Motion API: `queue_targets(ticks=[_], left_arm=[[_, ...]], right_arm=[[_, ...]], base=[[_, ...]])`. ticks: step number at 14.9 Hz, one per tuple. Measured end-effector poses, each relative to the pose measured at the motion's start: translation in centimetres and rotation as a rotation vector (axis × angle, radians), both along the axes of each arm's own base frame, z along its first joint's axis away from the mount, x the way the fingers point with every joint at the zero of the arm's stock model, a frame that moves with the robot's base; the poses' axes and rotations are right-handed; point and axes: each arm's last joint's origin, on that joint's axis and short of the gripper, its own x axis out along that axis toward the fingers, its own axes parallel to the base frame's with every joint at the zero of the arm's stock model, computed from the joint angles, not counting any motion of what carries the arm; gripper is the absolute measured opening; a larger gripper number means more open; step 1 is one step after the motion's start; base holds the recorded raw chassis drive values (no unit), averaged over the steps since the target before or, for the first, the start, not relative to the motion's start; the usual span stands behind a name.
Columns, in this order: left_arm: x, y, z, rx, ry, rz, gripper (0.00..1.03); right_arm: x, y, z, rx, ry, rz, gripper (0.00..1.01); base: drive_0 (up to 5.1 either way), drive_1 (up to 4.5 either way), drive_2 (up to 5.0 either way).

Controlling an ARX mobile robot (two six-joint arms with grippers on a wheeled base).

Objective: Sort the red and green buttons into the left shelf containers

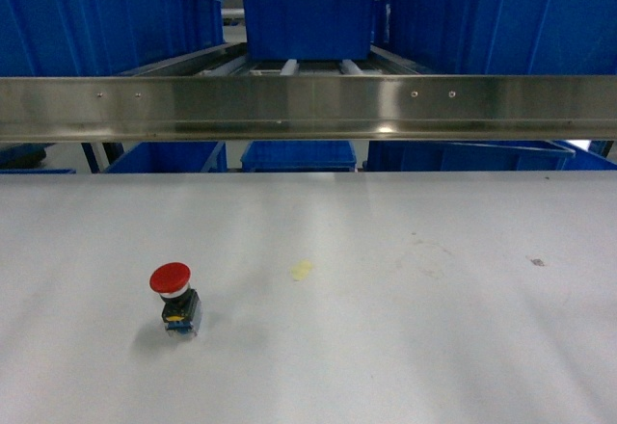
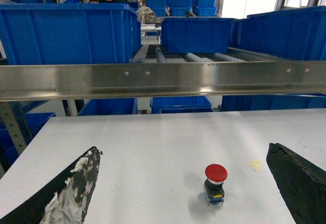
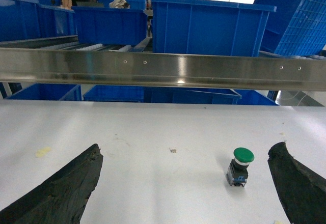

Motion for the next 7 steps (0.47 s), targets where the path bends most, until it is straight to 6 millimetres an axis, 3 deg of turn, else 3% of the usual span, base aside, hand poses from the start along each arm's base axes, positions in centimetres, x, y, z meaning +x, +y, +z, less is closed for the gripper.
queue_targets(ticks=[7], left_arm=[[0.00,0.00,0.00,0.000,0.000,0.000,0.98]], right_arm=[[0.00,0.00,0.00,0.000,0.000,0.000,0.98]], base=[[0.0,0.00,0.0]])
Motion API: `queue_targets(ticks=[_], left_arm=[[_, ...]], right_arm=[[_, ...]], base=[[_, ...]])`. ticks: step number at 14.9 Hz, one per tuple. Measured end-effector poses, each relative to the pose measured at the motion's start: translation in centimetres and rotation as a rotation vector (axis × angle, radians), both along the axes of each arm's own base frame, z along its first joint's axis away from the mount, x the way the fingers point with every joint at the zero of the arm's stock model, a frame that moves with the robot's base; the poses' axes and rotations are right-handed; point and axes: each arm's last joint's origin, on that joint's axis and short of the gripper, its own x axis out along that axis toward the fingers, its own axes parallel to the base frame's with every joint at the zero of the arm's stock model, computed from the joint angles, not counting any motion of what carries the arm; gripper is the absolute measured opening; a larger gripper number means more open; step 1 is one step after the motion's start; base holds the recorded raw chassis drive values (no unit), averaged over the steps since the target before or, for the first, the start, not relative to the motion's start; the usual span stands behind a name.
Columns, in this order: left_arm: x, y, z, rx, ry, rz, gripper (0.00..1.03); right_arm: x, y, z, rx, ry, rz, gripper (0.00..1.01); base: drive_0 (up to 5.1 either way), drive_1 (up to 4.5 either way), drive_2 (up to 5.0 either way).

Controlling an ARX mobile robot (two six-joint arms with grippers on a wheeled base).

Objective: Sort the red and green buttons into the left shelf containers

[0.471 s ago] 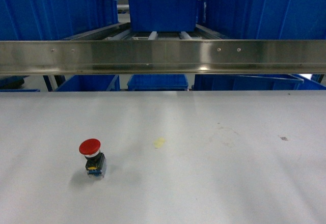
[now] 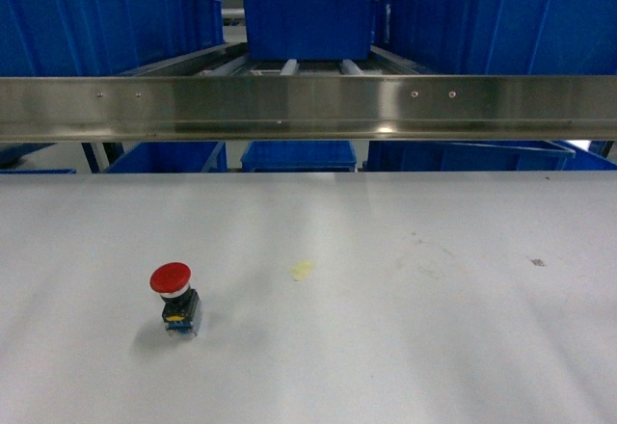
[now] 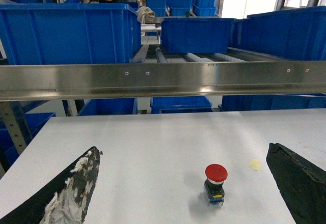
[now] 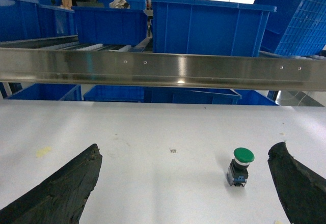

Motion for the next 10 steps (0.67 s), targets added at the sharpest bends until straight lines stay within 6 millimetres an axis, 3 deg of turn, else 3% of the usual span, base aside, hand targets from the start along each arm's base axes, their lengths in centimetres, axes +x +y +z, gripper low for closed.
queue_targets(ticks=[6,8,10], left_arm=[[0.1,0.1,0.0,-0.002,0.001,-0.024,0.98],[1.5,2.3,1.3,-0.097,0.083,-0.062,0.98],[3.4,2.8,2.8,-0.137,0.109,-0.230,0.98]], right_arm=[[0.1,0.1,0.2,0.006,-0.021,-0.017,0.98],[2.1,1.3,0.9,0.043,-0.061,-0.077,0.98],[4.4,0.7,0.3,0.057,-0.031,-0.255,0.98]], base=[[0.0,0.00,0.0],[0.0,0.00,0.0],[0.0,0.00,0.0]])
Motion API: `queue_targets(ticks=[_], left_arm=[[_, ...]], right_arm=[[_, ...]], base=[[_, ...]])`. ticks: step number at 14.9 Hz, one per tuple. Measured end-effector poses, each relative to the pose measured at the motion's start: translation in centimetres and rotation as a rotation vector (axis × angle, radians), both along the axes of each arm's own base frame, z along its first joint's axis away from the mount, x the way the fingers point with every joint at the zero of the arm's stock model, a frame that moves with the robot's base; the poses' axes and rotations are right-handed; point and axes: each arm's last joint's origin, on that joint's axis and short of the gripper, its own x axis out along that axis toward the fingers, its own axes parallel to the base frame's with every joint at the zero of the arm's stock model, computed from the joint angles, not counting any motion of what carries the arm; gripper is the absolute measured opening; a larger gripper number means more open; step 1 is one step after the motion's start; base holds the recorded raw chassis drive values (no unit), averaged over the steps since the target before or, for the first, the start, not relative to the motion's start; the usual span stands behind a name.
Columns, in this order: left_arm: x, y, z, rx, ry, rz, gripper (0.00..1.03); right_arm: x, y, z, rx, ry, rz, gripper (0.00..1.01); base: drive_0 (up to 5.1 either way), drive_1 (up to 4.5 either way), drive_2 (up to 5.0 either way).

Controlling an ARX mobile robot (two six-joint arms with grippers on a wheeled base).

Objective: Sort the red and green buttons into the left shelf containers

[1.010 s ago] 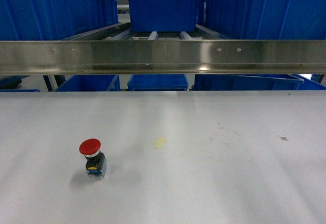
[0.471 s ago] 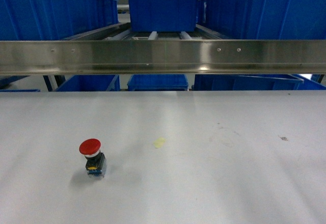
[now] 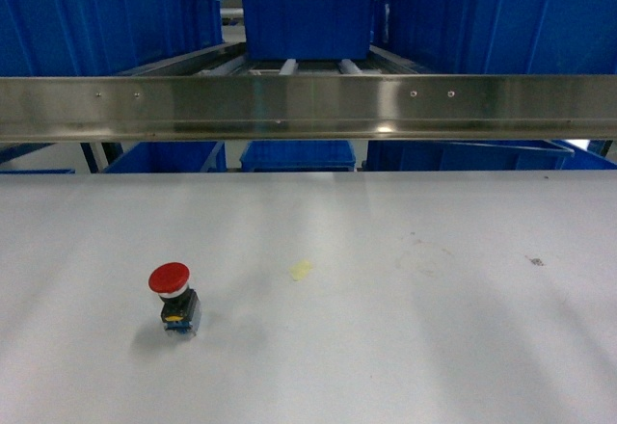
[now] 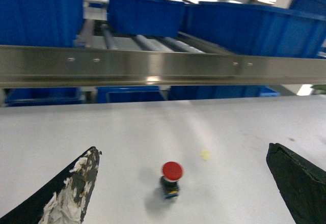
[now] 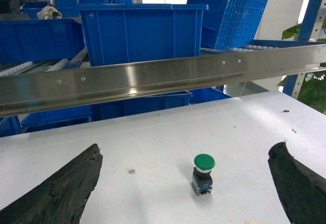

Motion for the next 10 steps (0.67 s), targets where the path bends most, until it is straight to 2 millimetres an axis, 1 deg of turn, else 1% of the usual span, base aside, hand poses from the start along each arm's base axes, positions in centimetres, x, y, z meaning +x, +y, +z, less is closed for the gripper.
queue_targets(ticks=[1,2,3,5,7,8,10], left_arm=[[1.1,0.3,-0.2,-0.018,0.040,-0.040,0.98],[2.0,0.5,-0.8,-0.030,0.068,-0.056,0.98],[3.1,0.5,-1.5,-0.044,0.122,-0.069,0.98],[5.2,0.1,-2.8,-0.062,0.203,-0.116,0.98],[7.4,-0.6,-3.8,-0.060,0.252,-0.128,0.98],[7.7,-0.8,-4.6,-0.067,0.303,-0.126,0.98],[7.6,-0.9,-4.6,-0.064,0.295,-0.129,0.98]], right_arm=[[1.0,0.1,0.0,0.005,0.008,-0.015,0.98],[2.2,0.1,0.1,0.006,0.005,-0.044,0.98],[3.4,-0.1,-0.3,0.006,0.033,-0.074,0.98],[5.6,-0.4,-1.2,0.003,0.081,-0.108,0.98],[8.1,-1.3,-2.1,0.001,0.146,-0.160,0.98],[8.8,-1.6,-2.9,0.000,0.219,-0.176,0.98],[8.8,-1.7,-2.8,0.008,0.213,-0.179,0.98]], base=[[0.0,0.00,0.0],[0.0,0.00,0.0],[0.0,0.00,0.0],[0.0,0.00,0.0],[0.0,0.00,0.0],[0.0,0.00,0.0],[0.0,0.00,0.0]])
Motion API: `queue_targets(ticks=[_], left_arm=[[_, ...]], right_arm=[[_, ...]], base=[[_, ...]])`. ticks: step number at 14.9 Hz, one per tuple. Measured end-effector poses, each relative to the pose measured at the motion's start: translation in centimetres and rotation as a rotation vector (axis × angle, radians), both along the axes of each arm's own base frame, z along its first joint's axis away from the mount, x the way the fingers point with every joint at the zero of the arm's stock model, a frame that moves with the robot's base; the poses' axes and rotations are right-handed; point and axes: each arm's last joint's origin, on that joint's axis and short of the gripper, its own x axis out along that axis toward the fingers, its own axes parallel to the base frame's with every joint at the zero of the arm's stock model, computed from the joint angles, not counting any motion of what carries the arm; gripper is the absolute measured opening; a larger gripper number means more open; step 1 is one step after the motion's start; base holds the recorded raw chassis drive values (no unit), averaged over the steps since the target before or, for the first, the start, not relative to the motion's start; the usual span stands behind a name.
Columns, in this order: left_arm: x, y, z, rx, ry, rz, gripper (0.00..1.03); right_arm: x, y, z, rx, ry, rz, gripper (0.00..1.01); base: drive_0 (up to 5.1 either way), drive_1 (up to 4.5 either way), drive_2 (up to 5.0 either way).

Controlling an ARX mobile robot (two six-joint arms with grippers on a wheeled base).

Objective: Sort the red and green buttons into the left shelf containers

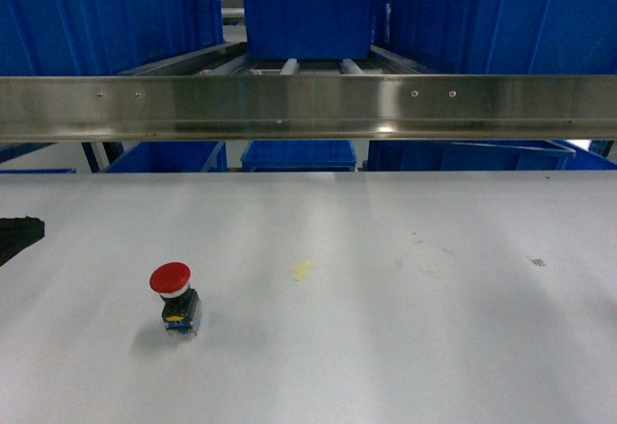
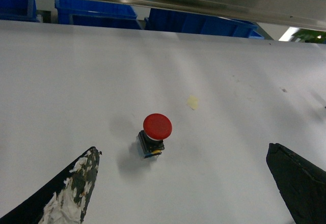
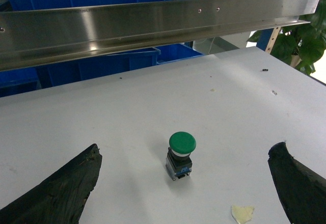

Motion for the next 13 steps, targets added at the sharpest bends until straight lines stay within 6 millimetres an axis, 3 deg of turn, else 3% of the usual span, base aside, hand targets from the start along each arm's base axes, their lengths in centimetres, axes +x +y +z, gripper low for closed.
queue_targets(ticks=[5,7,9,11,13], left_arm=[[0.0,0.0,0.0,0.000,0.000,0.000,0.98],[0.0,0.0,0.0,0.000,0.000,0.000,0.98],[0.0,0.0,0.0,0.000,0.000,0.000,0.98],[0.0,0.0,0.0,0.000,0.001,0.000,0.98],[0.0,0.0,0.0,0.000,0.001,0.000,0.98]], right_arm=[[0.8,0.0,-0.4,-0.003,-0.009,-0.008,0.98],[3.0,-0.5,-1.6,-0.040,0.006,-0.042,0.98],[6.2,-1.9,-2.3,-0.068,0.032,-0.100,0.98],[8.2,-3.2,-3.0,-0.071,0.060,-0.140,0.98],[10.7,-3.6,-4.3,-0.027,0.096,-0.104,0.98]], base=[[0.0,0.00,0.0],[0.0,0.00,0.0],[0.0,0.00,0.0],[0.0,0.00,0.0],[0.0,0.00,0.0]])
